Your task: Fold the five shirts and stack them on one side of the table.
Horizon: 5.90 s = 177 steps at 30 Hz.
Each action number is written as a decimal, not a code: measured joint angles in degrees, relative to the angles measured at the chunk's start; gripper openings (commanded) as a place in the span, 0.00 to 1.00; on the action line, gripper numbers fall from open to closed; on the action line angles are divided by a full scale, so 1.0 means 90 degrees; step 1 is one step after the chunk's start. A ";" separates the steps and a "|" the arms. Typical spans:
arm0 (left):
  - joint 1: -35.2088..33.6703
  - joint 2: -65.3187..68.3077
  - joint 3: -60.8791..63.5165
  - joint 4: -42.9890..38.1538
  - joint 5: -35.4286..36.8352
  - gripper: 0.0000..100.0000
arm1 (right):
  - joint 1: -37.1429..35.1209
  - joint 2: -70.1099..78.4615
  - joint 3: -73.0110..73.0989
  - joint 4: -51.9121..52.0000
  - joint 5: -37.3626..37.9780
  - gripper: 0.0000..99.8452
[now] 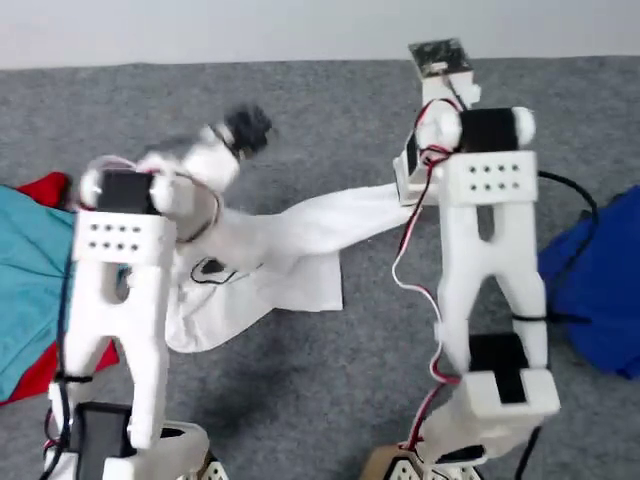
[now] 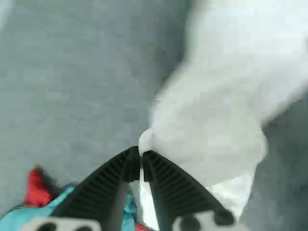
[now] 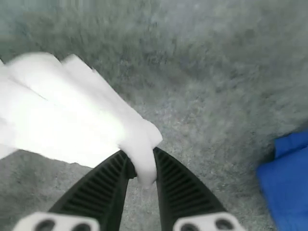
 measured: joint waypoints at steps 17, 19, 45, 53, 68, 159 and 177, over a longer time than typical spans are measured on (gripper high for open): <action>0.0059 -0.0098 -0.5998 0.1172 0.1915 0.00 | 0.0840 -0.2803 0.0000 0.0000 0.0449 0.01; 0.0059 -0.0147 -0.6554 0.1182 0.1915 0.00 | 0.0957 -0.3145 0.0000 0.0000 0.0586 0.01; 0.0147 -0.0225 -0.9534 0.1182 0.1104 0.00 | 0.2344 -0.5451 -0.0020 -0.0293 0.1631 0.01; 0.0147 -0.0449 -1.0374 0.1182 0.0615 0.00 | 0.2344 -0.6173 -0.0020 -0.0293 0.1631 0.01; 0.0147 -0.1553 -0.8537 0.1182 0.0440 0.00 | 0.2344 -0.6652 0.0244 -0.0293 0.1631 0.01; 0.2237 0.9582 -0.8830 -0.0205 0.1153 0.19 | 0.1602 -0.2569 0.7375 -0.4825 0.2110 0.01; 0.2081 0.9690 -1.0188 0.0684 0.0400 0.00 | 0.1602 -0.2842 0.7375 -0.4816 0.2110 0.01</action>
